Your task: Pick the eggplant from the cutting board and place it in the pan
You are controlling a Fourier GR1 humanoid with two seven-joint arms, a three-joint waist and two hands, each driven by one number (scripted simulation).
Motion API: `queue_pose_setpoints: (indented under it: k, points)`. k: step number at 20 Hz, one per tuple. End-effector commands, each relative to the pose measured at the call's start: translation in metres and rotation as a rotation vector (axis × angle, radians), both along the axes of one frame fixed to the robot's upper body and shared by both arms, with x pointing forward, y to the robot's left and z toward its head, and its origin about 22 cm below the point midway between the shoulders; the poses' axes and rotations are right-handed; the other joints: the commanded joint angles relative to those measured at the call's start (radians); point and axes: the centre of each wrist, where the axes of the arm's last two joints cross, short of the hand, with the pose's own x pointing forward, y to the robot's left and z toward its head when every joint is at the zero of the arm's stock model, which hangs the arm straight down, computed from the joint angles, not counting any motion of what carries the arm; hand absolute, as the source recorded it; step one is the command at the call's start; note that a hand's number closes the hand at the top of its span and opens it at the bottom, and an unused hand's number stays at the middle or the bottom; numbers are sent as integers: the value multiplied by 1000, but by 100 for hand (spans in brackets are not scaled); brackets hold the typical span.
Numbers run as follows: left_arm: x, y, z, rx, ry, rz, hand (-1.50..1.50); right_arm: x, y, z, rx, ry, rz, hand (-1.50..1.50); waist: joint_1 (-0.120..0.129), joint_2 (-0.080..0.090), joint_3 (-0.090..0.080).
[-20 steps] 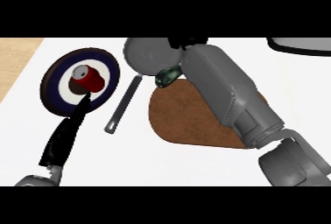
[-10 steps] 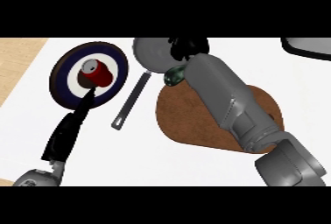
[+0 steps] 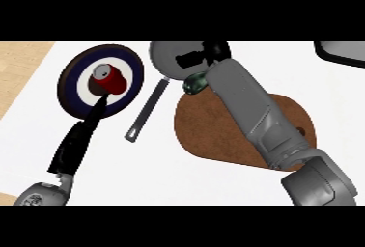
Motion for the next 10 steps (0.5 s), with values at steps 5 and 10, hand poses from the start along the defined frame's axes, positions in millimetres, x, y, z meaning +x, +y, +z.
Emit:
queue_pose_setpoints:
  k: [5,10]
  points:
    - [2,3,1,2,3,23,0,2,-5,8,204,-210,-209,-150,-24,-11,0]
    - [-5,7,-9,0,24,46,0,9,-38,4,280,-253,-393,-150,-51,-14,0]
